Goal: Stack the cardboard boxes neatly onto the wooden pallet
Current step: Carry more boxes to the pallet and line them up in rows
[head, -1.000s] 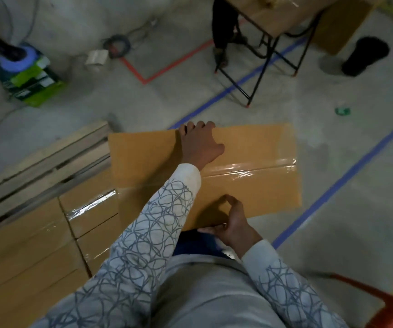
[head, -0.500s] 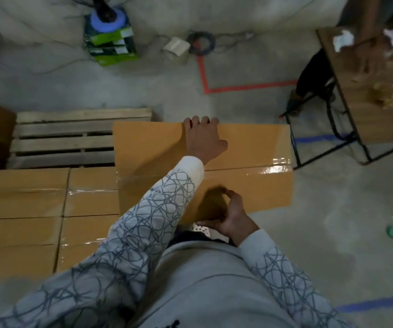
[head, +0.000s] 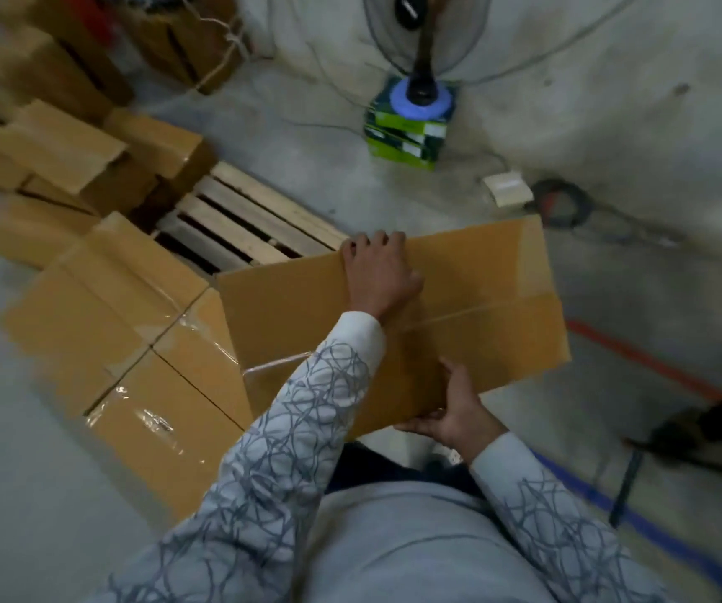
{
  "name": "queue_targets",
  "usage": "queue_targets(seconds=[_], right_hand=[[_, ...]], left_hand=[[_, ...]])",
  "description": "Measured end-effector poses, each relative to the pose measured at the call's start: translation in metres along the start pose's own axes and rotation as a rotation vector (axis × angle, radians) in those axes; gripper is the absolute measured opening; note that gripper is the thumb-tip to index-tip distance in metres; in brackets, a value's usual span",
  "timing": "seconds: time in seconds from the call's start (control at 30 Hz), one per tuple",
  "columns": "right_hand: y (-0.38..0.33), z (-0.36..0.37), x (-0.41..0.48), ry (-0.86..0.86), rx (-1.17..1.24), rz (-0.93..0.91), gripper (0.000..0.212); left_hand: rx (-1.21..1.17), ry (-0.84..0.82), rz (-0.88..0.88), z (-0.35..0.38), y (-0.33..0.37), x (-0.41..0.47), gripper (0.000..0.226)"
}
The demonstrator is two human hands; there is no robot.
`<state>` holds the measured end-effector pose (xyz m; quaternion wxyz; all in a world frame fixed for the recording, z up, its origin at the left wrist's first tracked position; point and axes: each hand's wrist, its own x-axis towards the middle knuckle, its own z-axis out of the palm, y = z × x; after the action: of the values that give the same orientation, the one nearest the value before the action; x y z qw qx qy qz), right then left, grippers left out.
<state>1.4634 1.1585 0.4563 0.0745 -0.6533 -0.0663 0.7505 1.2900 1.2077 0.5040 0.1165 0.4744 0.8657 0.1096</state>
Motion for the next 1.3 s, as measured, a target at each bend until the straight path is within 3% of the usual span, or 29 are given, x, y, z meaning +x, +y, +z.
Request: queue_targets(seconds=[0.1, 0.23, 0.4, 0.5, 0.6, 0.73, 0.83, 0.97, 1.13, 1.3], right_hand=[[-0.064, 0.022, 0.001, 0.008, -0.181, -0.048, 0.054], [-0.112, 0.061, 0.016, 0.042, -0.373, -0.118, 0.077], [-0.173, 0.138, 0.047, -0.029, -0.601, -0.335, 0.076], [-0.203, 0.179, 0.058, 0.006, -0.826, -0.482, 0.087], [-0.234, 0.218, 0.062, 0.010, -0.995, -0.611, 0.076], [-0.263, 0.256, 0.078, -0.099, -1.122, -0.579, 0.070], [-0.288, 0.294, 0.096, -0.190, -1.149, -0.520, 0.066], [-0.327, 0.354, 0.118, -0.190, -1.358, -0.557, 0.095], [-0.339, 0.407, 0.121, -0.322, -1.451, -0.466, 0.109], [-0.320, 0.462, 0.133, -0.339, -1.468, -0.465, 0.114]], left_hand=[[-0.099, 0.061, -0.192, -0.019, -0.006, 0.029, 0.065], [-0.249, 0.105, -0.375, -0.031, -0.038, 0.052, 0.072], [-0.457, 0.181, -0.608, -0.043, -0.100, 0.087, 0.079], [-0.533, 0.225, -0.715, -0.050, -0.124, 0.103, 0.075], [-0.590, 0.265, -0.813, -0.057, -0.140, 0.121, 0.069], [-0.644, 0.305, -0.977, -0.055, -0.146, 0.140, 0.089], [-0.660, 0.336, -1.088, -0.050, -0.152, 0.163, 0.086], [-0.667, 0.407, -1.278, -0.051, -0.147, 0.197, 0.073], [-0.671, 0.493, -1.413, -0.058, -0.152, 0.220, 0.075], [-0.656, 0.495, -1.438, -0.071, -0.200, 0.230, 0.080]])
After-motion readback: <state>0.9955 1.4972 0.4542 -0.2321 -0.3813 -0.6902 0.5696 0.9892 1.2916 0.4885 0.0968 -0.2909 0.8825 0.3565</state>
